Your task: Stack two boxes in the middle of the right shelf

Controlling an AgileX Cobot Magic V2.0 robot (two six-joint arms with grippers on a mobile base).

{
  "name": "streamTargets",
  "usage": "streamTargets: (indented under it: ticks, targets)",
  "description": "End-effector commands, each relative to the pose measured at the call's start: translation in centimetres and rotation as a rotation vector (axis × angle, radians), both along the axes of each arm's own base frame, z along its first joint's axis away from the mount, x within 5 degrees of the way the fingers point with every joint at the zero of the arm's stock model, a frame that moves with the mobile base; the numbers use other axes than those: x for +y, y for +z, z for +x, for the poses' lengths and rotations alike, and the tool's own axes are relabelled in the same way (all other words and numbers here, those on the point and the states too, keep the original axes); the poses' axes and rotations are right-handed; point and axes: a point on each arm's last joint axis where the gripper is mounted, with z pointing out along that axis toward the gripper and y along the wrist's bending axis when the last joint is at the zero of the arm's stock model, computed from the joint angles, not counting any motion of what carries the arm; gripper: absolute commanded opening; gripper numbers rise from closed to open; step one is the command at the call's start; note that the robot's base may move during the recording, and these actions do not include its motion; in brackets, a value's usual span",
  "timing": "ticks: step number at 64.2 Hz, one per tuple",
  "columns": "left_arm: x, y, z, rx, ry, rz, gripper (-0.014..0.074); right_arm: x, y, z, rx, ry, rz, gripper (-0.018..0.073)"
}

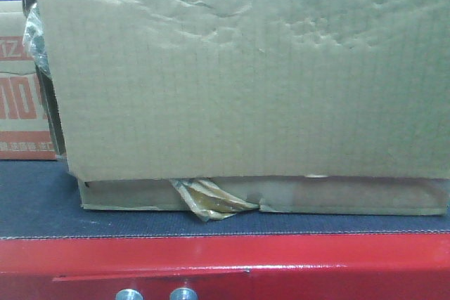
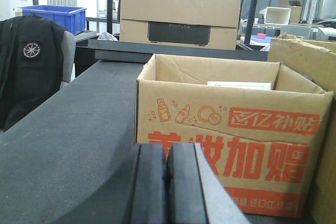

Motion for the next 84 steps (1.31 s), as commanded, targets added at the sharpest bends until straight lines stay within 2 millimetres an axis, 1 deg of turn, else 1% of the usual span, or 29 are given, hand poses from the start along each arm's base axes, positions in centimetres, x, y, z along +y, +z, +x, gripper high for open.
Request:
streamTargets:
  ticks: [1,47,54,60,64,67,71,72,75,80,84]
  targets:
    - [0.0,0.2,-0.1,-0.024,0.002,-0.007,-0.0093,0.0,0.2,0.0,-0.020,-0.003,-0.004,-0.0162]
    - [0.0,0.2,-0.1,-0.024,0.002,-0.005,-0.0093,0.0,0.2,0.0,-0.020,-0.003,-0.004,-0.0162]
    - [0.0,0.4,-0.1,-0.039,0.007,0.083,-0.0093,0.0,0.2,0.0,-0.020,-0.003,-0.004,-0.0162]
    - [0.0,0.4,-0.1,-0.025,0.010,0.097,-0.0093,0.0,0.2,0.0,-0.020,-0.003,-0.004,-0.0162]
    - [0.1,1.8,-0.4,-0.001,0.020,0.083,-0.0093,0.0,0.2,0.0,-0.020,-0.003,-0.004,-0.0162]
    - [0.2,3.4,-0.9,0.021,0.029,0.074,-0.0093,0.0,0.2,0.0,-0.020,-0.003,-0.004,-0.0162]
    - [0.3,4.9,-1.3,0.100,0.043,0.067,-0.0093,0.0,0.2,0.0,-0.020,-0.003,-0.004,-0.0162]
    - [0.3,5.7,-1.4,0.104,0.046,0.066,-0.0093,0.0,0.2,0.0,-0.020,-0.003,-0.004,-0.0162]
    - [0.4,7.0,-1.5,0.141,0.056,0.071,-0.0093,0.0,0.2,0.0,-0.020,-0.003,-0.004,-0.0162]
    - [0.6,9.2,-1.2,0.202,0.070,0.079,-0.0093,0.0,0.2,0.0,-0.020,-0.003,-0.004,-0.0162]
    - [0.7,10.6,-0.2,0.268,0.076,0.081,-0.0093,0.0,0.2,0.0,-0.020,-0.003,-0.004,-0.0162]
